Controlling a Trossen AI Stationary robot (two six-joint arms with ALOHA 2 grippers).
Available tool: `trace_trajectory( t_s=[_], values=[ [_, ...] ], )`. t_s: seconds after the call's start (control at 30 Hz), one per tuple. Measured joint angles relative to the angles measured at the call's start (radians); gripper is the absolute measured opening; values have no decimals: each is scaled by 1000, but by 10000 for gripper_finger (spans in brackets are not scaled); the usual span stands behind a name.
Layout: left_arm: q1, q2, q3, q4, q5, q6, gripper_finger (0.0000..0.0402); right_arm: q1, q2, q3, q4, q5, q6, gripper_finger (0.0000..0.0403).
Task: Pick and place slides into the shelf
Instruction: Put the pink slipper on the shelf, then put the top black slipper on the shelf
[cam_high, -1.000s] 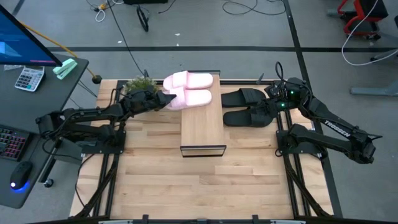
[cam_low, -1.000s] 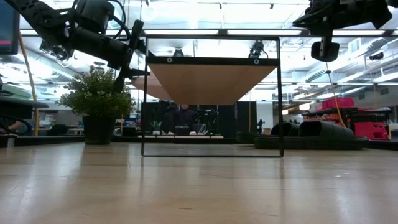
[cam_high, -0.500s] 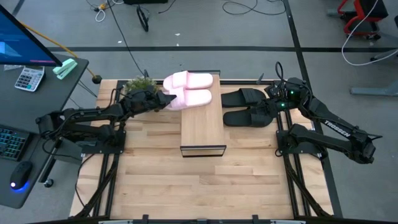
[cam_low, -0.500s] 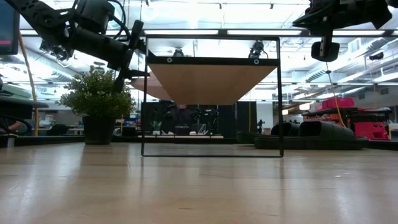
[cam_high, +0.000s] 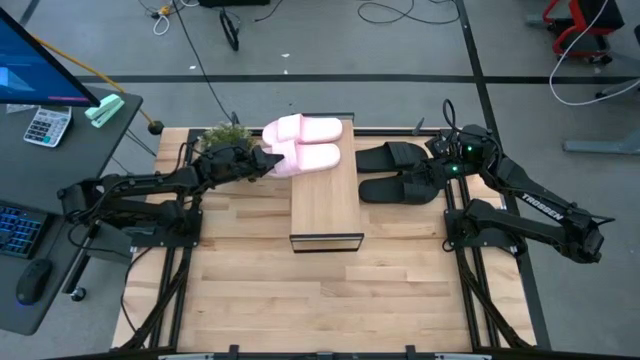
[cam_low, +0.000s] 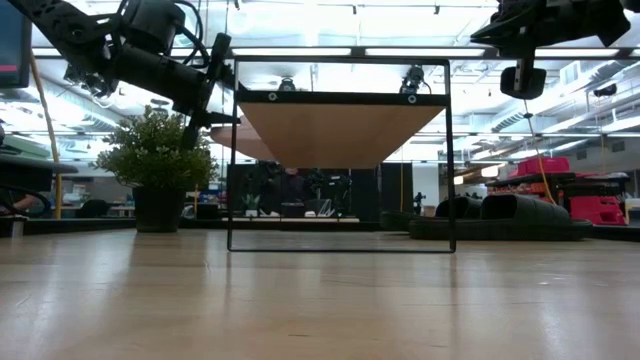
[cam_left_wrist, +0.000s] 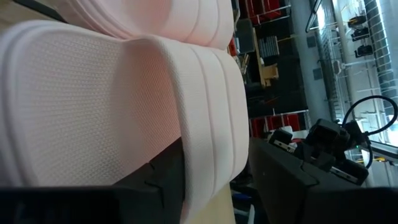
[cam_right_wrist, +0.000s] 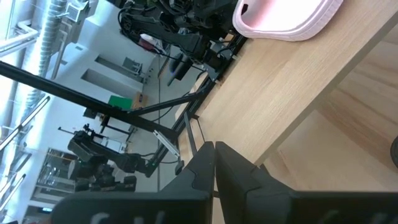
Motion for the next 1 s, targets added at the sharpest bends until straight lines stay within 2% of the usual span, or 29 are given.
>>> trace_trajectory(
  t_s=[0.2,1.0],
  values=[
    [1,-34,0,-44,0,1,172,0,0,0,0,0,1,20],
    [12,-320,0,-378,-14,53,172,0,0,0,0,0,1,20]
  ],
)
